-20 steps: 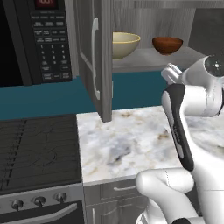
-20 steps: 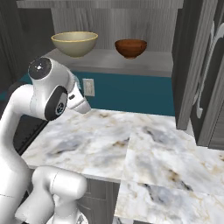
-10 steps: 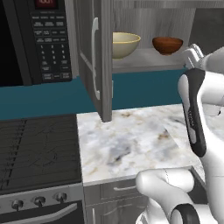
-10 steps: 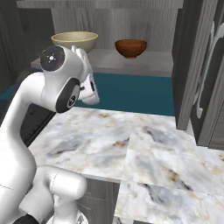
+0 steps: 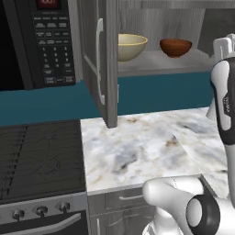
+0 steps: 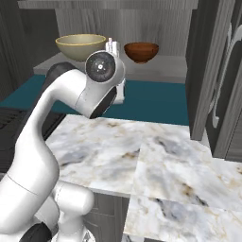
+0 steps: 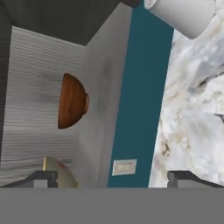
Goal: Take the smaller bowl and place it next to the appetizer plate on the dining counter , and place the larger bowl next to the plate with cooked food.
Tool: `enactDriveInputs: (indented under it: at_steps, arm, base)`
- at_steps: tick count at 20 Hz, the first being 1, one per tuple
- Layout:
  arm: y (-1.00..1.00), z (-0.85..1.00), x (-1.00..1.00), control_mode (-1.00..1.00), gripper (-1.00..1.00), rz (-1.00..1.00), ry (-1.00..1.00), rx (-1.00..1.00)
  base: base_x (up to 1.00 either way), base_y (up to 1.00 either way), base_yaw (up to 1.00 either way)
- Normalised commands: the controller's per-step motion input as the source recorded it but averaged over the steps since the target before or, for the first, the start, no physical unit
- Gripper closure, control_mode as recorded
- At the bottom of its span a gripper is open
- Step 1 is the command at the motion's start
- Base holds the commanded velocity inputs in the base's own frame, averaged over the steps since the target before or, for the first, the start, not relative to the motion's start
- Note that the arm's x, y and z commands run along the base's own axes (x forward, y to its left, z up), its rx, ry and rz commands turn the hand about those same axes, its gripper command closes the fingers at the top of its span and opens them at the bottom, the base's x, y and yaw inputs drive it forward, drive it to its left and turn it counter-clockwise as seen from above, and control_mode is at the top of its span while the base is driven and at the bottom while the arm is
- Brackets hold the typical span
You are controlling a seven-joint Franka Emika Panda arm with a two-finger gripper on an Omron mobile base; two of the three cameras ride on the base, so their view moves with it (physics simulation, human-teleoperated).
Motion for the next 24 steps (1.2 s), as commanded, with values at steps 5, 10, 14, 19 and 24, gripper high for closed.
enactDriveInputs:
  at_steps: [5,10,14,19,24]
  arm:
    - [-0.08,0.1,0.49,-1.0,-1.0,0.0,0.0,0.06]
    - [-0.03,0.0,0.5,-1.0,-1.0,0.02,0.0,0.02]
    - [-0.01,0.0,0.56,-1.0,-1.0,0.0,-0.09,0.0]
    - [-0.07,0.0,0.53,-1.0,-1.0,0.0,-0.14,0.0]
    - [-0.15,0.01,0.55,-1.0,-1.0,0.01,0.03,0.03]
  base:
    - [0.0,0.0,0.0]
    - [0.0,0.0,0.0]
    - [0.0,0.0,0.0]
    - [0.0,0.0,0.0]
    - [0.0,0.0,0.0]
